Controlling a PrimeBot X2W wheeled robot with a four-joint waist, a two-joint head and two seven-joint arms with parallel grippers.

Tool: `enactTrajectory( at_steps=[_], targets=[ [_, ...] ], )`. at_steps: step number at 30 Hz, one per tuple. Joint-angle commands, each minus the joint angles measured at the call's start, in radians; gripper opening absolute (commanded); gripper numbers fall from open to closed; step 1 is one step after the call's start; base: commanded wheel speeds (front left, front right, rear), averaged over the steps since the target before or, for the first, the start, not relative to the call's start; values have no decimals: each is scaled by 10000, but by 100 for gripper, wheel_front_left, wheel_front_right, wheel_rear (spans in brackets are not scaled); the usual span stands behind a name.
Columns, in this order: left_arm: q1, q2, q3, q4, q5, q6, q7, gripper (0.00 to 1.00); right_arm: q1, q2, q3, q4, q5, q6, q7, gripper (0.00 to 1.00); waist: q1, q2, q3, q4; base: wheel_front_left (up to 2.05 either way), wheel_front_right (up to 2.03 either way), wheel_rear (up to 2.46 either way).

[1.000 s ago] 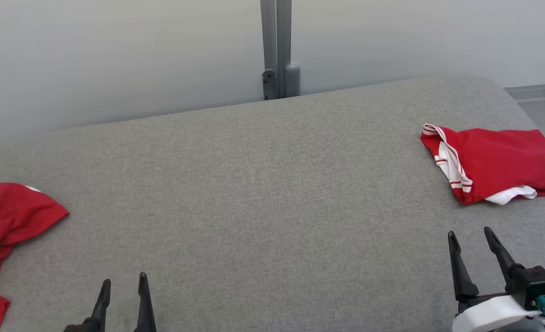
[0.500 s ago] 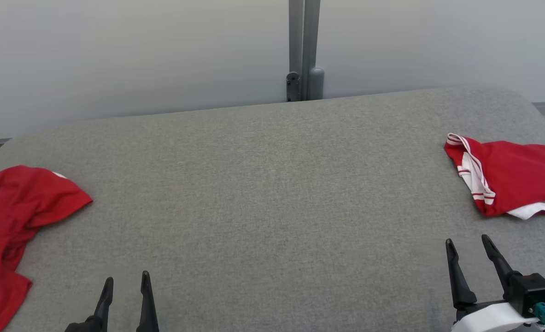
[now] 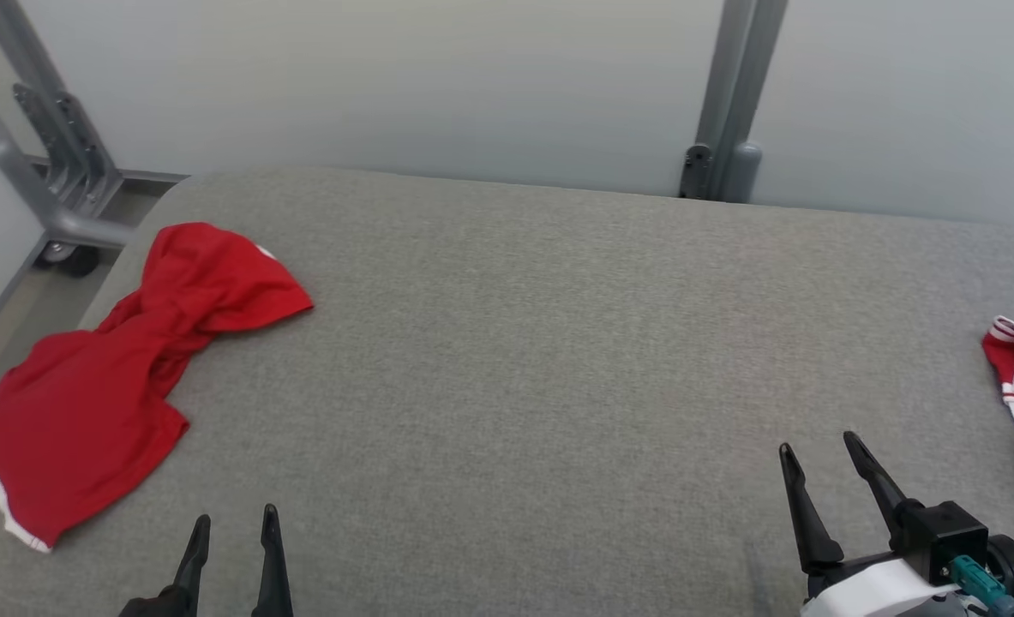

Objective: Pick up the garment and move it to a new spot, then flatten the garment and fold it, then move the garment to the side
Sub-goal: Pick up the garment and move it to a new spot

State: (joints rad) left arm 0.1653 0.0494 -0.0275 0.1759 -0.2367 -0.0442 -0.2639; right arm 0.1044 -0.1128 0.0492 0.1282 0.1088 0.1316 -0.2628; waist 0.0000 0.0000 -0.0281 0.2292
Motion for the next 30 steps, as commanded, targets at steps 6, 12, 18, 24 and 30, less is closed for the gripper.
enactTrajectory(
  at_steps=[6, 12, 18, 24, 30],
  targets=[
    [-1627, 21, -143, 1062, -483, 117, 119, 100, -450, -561, -141, -362, 133, -18, -27, 100, 0, 0, 1415, 804, 0, 0, 0],
    [-4615, 82, 107, 2414, -1283, 297, 1829, 100, -1293, -1490, -209, -855, 239, -18, -27, 100, 0, 0, 3608, 757, 0, 0, 0],
    [-7369, 651, 613, 4026, -1818, 679, 3660, 100, -2274, -2173, -75, -1227, 404, -16, -27, 100, 0, 0, 5309, 476, 0, 0, 0],
    [-9394, 1233, 1241, 5789, -2237, 1388, 4501, 100, -2954, -2515, 247, -1443, 496, -18, -27, 100, 0, 0, 6333, 124, 0, 0, 0],
    [-10146, 1862, 1483, 7211, -2269, 1892, 4897, 100, -3252, -2532, 414, -1352, 643, -18, -27, 100, 0, 0, 6522, -227, 0, 0, 0]
  ],
)
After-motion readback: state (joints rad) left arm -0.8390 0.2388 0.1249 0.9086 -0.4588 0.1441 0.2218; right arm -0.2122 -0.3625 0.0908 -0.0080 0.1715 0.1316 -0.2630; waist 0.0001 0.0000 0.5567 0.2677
